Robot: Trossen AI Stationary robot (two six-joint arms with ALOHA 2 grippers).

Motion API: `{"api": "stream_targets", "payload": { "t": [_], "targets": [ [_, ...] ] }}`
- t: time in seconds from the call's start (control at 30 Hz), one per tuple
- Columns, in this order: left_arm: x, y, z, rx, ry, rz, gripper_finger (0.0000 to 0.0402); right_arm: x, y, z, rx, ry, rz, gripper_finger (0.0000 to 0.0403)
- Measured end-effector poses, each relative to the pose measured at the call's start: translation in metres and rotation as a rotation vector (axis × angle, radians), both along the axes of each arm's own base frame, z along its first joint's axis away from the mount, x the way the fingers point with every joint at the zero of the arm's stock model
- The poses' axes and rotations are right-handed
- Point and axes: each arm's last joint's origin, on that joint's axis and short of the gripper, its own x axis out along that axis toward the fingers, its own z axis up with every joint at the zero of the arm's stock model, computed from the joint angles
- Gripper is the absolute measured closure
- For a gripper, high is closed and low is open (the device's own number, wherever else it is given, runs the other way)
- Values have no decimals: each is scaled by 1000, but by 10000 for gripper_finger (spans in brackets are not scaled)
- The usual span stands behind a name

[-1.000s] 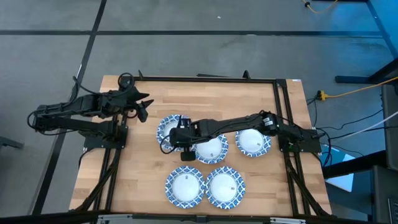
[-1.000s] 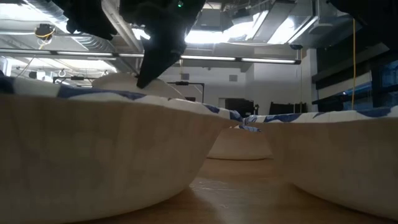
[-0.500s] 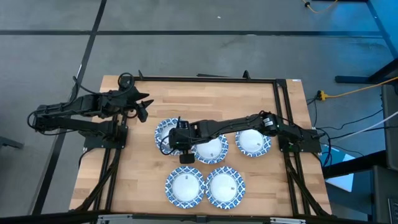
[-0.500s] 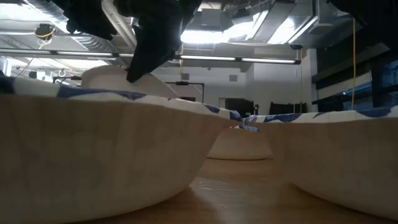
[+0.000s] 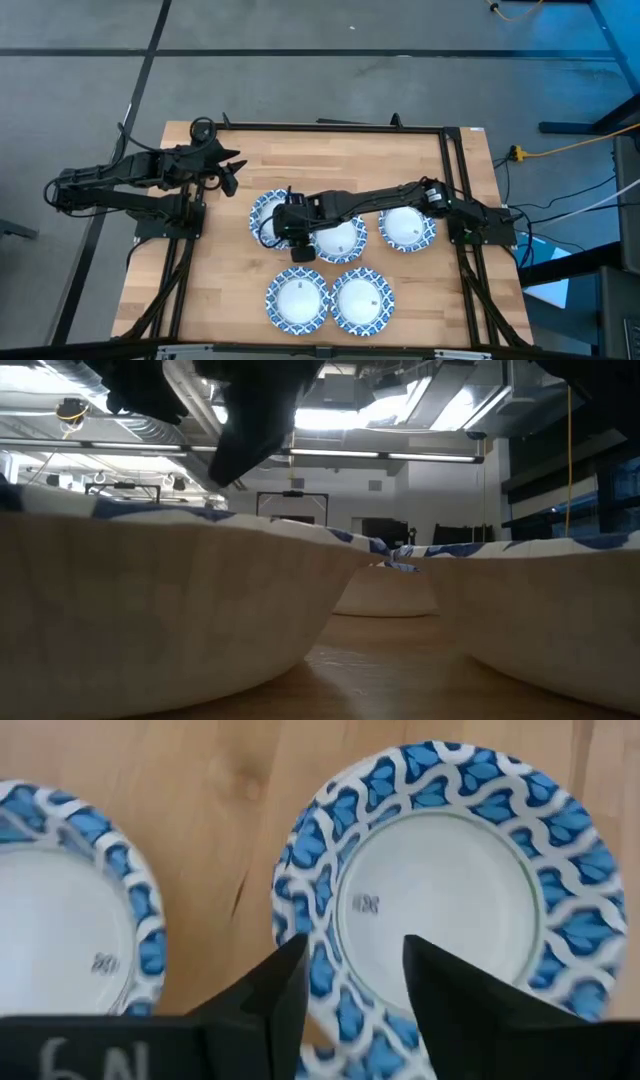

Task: Nest bowls inside each other
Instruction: Stack the white bowl on the white bowl

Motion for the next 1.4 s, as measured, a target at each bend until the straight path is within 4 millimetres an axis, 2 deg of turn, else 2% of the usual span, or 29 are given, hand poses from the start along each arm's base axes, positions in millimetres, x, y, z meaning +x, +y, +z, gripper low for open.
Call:
{"api": "stream_targets", "payload": {
  "t": [0.33,0.5,0.67,0.87,1.17,1.27,1.4],
  "targets": [
    [-1,-1,-3,-9,31,-3,243,-23,-20,30,-12,68,-36,233],
    [-1,-4,-3,-8,30,-31,243,-32,-31,17,-15,121,-54,233],
    [0,-6,-3,-6,29,-49,243,-48,-42,12,-8,77,-87,233],
    [0,-6,-2,1,29,-46,243,-86,-50,10,40,-5,-154,233],
    [0,-6,-2,3,25,-46,243,-143,-57,-8,117,-35,-300,233],
    [0,-6,-2,2,23,-47,243,-154,-58,-15,126,-47,-316,233],
    [0,-6,-2,2,22,-46,243,-156,-56,-21,145,-108,-302,233]
  ]
}}
